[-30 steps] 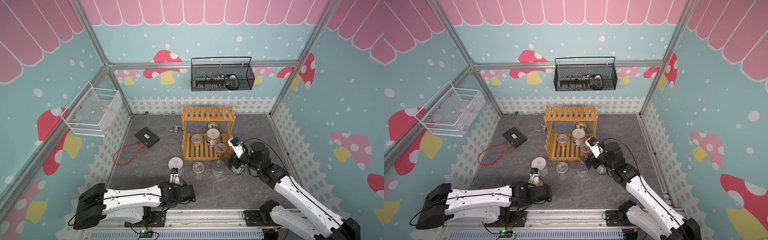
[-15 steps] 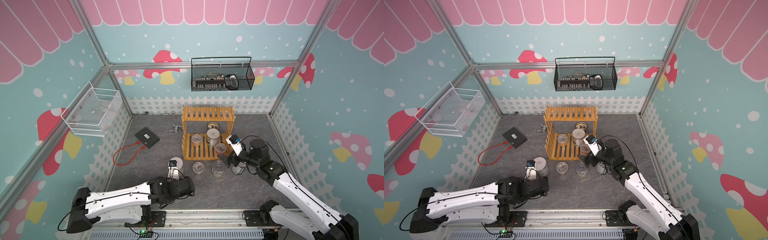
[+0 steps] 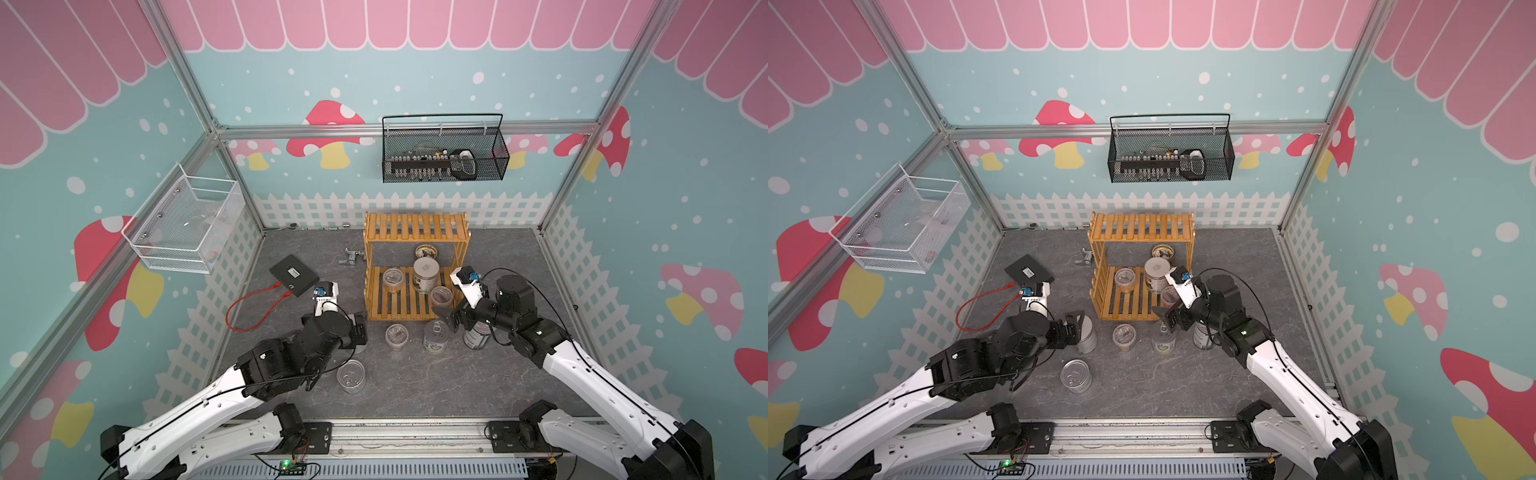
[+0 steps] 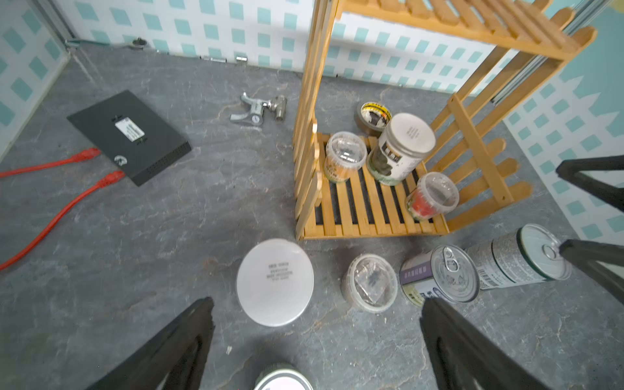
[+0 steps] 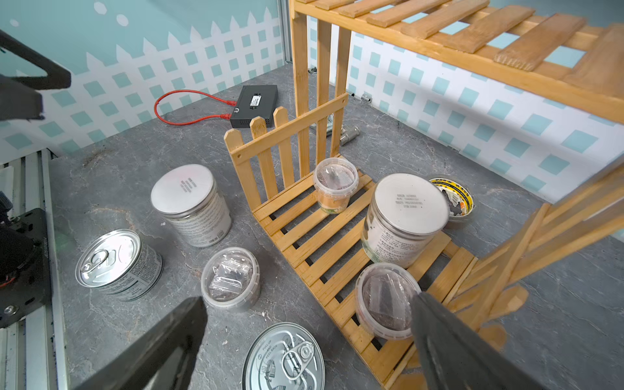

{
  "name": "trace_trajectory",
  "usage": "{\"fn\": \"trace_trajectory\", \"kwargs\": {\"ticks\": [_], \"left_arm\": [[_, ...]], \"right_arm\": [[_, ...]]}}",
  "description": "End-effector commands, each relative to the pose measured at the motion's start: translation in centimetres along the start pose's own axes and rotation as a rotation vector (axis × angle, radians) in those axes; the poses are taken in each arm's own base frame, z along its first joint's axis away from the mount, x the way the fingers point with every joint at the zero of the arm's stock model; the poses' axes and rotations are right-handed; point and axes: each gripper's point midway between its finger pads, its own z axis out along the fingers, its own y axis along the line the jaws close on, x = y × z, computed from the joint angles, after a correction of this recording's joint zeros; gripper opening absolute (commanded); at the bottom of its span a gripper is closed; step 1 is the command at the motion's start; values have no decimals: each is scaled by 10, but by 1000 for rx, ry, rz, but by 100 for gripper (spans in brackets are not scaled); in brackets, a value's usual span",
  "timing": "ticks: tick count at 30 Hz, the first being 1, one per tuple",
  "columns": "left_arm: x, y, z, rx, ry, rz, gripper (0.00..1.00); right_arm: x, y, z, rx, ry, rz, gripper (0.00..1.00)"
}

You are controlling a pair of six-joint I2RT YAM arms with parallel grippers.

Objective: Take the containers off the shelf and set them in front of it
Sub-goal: 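Place the container at the center of the board, then pick up a container from the shelf.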

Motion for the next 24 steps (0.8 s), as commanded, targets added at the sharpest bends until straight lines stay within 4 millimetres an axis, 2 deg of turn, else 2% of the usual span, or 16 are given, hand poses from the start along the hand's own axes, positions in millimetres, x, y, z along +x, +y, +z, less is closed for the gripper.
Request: {"fn": "trace_trajectory", "kwargs": {"ticks": [1,8,15,24], "left_arm": [[-17,-21,9,118,-34,100,99],[-31,-36,27,205,-54,142,99],[-44,-34,24,248,-96,148,99],[-40,-39,26,290,-90,171,99]], "right_arm": [[-15,1,3,-25,-33,40,99],[-9,8,18,-80,-13,119,99],[-8,4,28,-63,15,151,99],[-1,-4,36,0,50,193,99]]}}
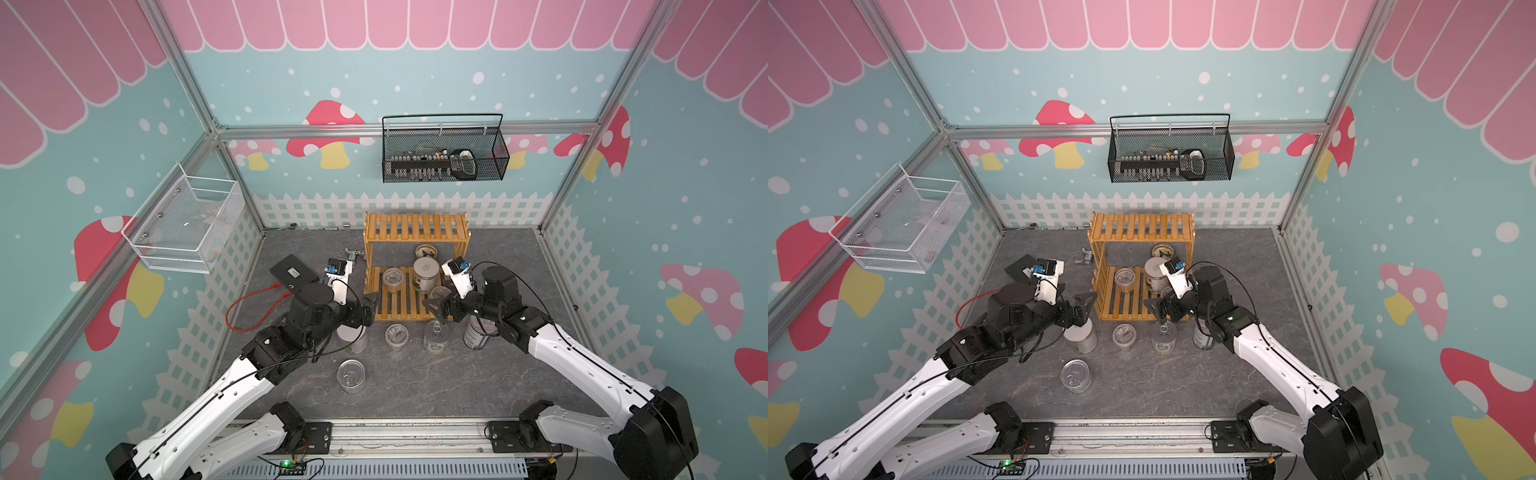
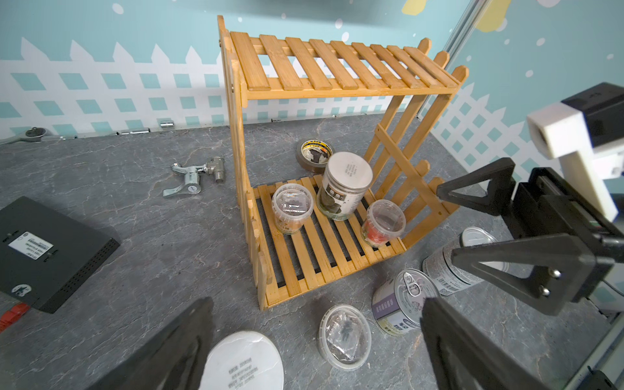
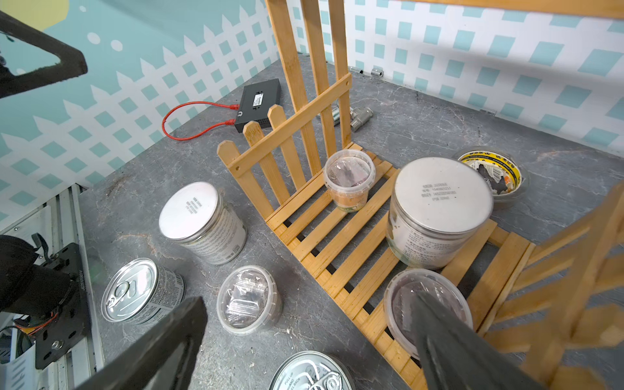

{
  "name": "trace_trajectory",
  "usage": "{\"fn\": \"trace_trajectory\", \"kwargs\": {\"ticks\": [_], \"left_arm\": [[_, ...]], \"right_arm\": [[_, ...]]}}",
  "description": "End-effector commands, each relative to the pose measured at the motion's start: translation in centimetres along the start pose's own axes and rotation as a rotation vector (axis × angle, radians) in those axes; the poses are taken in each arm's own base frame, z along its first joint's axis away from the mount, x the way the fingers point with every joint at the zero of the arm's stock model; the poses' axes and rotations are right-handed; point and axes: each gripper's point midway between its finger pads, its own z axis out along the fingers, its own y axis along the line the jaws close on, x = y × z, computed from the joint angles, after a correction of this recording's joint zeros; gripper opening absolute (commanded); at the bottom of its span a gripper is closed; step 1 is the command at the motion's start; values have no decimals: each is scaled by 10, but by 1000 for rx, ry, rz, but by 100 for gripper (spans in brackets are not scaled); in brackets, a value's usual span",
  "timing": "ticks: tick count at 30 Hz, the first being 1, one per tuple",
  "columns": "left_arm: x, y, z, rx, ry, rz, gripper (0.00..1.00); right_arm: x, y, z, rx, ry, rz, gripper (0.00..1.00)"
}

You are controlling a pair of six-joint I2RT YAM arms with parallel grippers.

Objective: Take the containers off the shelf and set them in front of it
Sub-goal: 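Pick up a container from the shelf.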

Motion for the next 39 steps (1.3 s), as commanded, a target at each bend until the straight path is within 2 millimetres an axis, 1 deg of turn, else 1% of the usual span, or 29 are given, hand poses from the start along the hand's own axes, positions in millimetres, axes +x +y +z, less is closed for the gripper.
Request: {"fn": "trace_trajectory", "kwargs": {"ticks": [1,6,8,12,20,23,24,27,29,31,37,39], "left_arm": [[-2,-6,2,43,-13,27,99],[2,-8,10,62,-2,40,99],[5,-11,14,74,12,44,99],[7,-12,16,81,18,42,99],[13,-10,15,85,21,42,99],[12,-10,16,87,23,47,99],[13,-10,16,86,26,48,99],[16,-10,18,94,36,43,99],[17,-10,18,93,39,40,99],[19,-9,18,93,42,40,99],[23,-10,21,98,56,50,99],[24,-10,22,100,57,55,99]], "right_arm": [[-4,-1,5,38,3,20,99],[-1,-4,16,139,24,23,99],[-1,-8,21,186,35,36,99],[-1,-27,32,308,53,81,99],[-1,-56,55,459,77,170,99],[6,-65,65,498,93,200,99],[6,-63,70,482,102,205,99],[20,-65,81,496,147,250,98],[33,-66,82,532,195,274,97],[43,-64,79,562,224,282,97],[73,-65,61,648,285,350,97],[79,-65,57,672,300,374,98]]}}
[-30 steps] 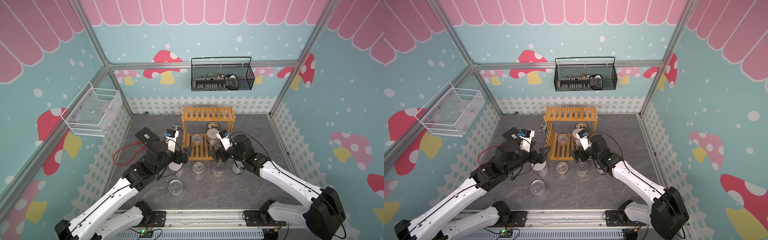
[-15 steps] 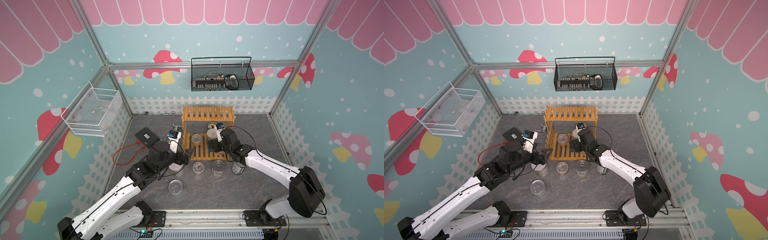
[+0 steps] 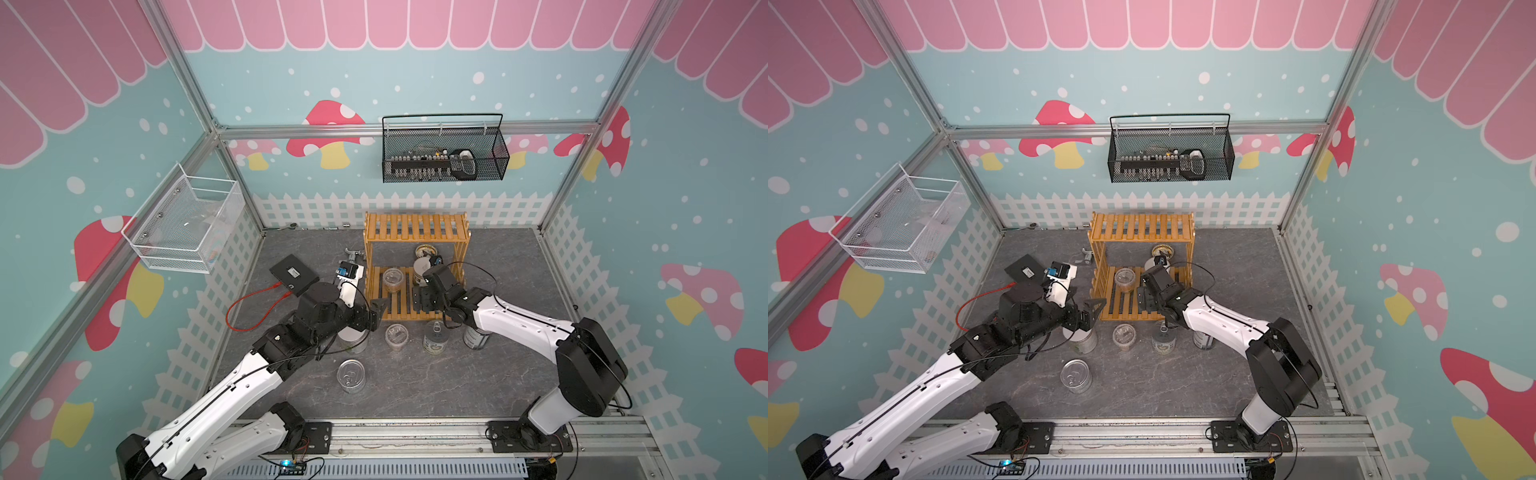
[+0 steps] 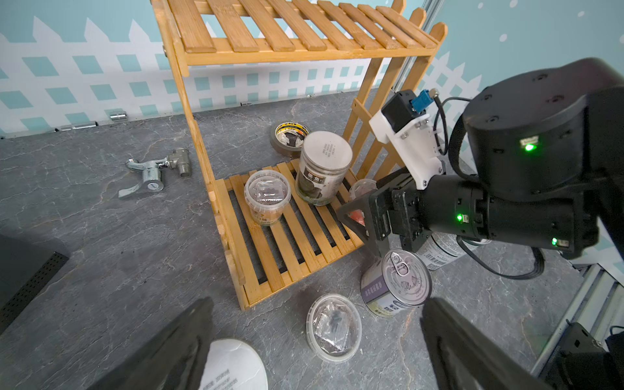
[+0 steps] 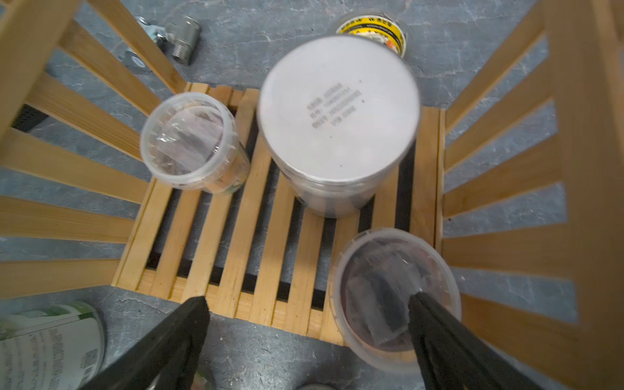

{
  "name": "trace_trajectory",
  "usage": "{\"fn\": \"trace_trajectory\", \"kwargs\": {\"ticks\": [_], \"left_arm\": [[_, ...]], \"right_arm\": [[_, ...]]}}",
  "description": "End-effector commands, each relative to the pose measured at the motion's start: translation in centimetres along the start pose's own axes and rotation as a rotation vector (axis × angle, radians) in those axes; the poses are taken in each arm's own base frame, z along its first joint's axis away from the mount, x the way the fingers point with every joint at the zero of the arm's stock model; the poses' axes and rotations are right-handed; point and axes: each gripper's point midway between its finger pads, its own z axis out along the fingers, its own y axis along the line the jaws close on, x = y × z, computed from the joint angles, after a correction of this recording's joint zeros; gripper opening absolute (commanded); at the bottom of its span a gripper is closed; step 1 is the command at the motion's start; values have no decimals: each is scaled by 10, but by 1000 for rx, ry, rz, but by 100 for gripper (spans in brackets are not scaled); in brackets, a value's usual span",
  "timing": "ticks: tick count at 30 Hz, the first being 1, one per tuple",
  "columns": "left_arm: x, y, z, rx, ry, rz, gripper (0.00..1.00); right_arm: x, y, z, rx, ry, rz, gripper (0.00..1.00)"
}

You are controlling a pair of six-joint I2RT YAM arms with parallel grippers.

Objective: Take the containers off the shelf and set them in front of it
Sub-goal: 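Pick up a container from the shelf.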

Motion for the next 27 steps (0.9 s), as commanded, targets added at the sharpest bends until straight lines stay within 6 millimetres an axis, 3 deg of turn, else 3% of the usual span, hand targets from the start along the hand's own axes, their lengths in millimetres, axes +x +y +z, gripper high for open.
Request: {"fn": "trace_trajectory", "kwargs": {"ticks": [1,8,27], "left_arm": [[1,1,2,10,-2,15,99],[3,1,2,13,-3,23,99],[9,4,4,21,8,27,99]], "right_arm": [[20,-17,-4,89,47,65,98],[25,-33,-1,232,70,137,97],[26,-39,16,335,67,215,99]]}}
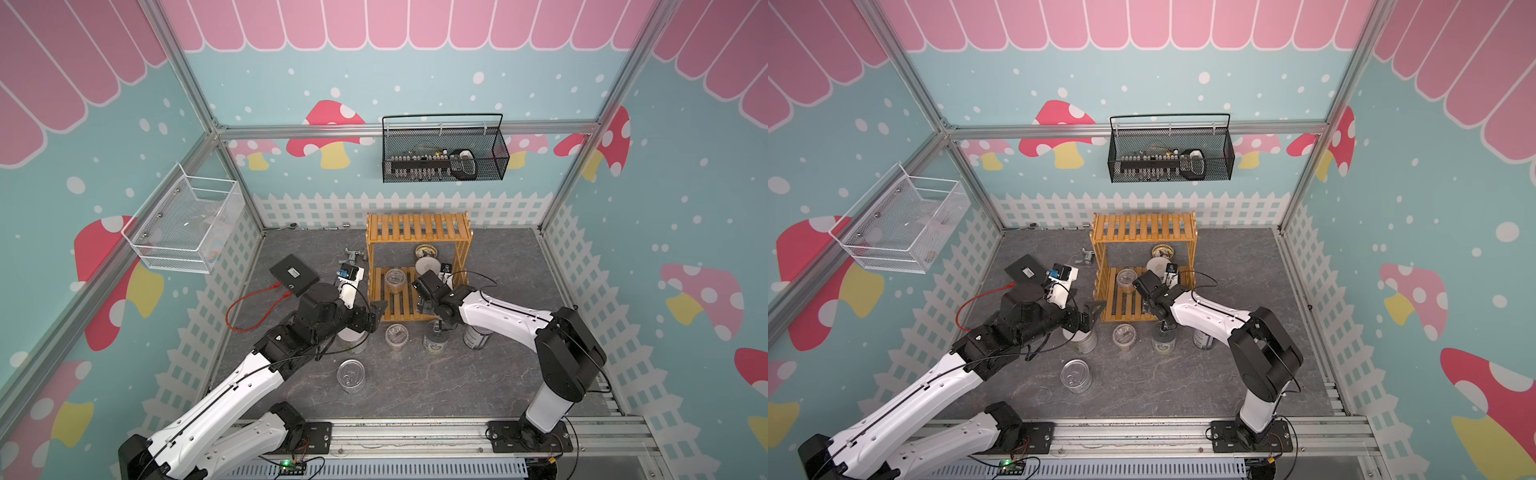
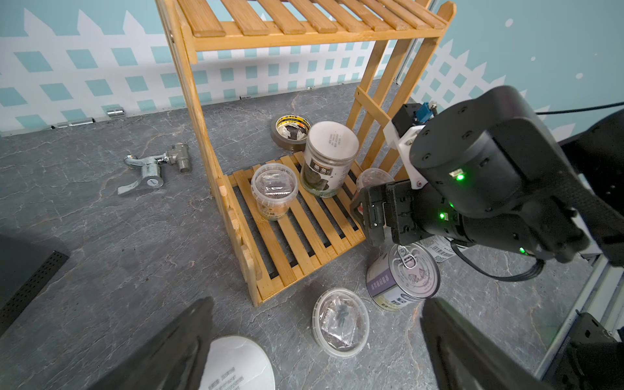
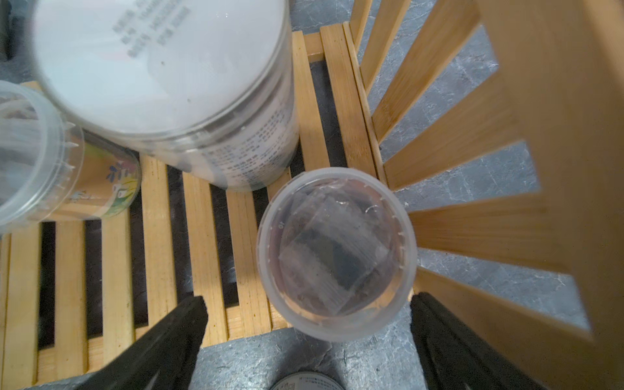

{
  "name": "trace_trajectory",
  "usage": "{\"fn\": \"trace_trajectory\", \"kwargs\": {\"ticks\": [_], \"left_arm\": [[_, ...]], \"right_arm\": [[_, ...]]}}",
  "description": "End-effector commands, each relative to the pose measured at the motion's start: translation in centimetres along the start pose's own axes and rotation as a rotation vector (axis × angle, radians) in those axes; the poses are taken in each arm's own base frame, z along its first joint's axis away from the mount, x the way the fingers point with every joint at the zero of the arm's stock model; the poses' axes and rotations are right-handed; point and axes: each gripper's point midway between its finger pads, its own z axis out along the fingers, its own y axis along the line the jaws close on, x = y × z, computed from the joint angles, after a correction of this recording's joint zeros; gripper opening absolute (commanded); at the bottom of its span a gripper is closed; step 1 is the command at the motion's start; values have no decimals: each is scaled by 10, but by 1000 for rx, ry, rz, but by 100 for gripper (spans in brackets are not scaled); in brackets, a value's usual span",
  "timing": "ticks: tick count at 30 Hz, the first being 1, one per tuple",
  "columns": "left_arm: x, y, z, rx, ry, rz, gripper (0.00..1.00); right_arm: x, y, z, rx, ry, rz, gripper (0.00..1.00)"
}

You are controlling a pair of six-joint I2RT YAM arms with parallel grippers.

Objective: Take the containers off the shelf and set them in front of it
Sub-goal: 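Pick up a container from the shelf.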

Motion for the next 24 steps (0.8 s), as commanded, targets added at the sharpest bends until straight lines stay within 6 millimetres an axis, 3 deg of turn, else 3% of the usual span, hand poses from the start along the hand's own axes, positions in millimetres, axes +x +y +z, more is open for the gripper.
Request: {"fn": "trace_trajectory", "kwargs": {"ticks": [1,18,24], "left_arm": [[0,0,1,13,-7,11,99],[7,2,2,21,5,8,99],[6,2,2,26,3,11,99]], "right_arm": [[-5,-6,4,60,-18,23,99],[-21,-9,20,109,-75,132,94],[-19,-10,25,119,-70,136,86]]}}
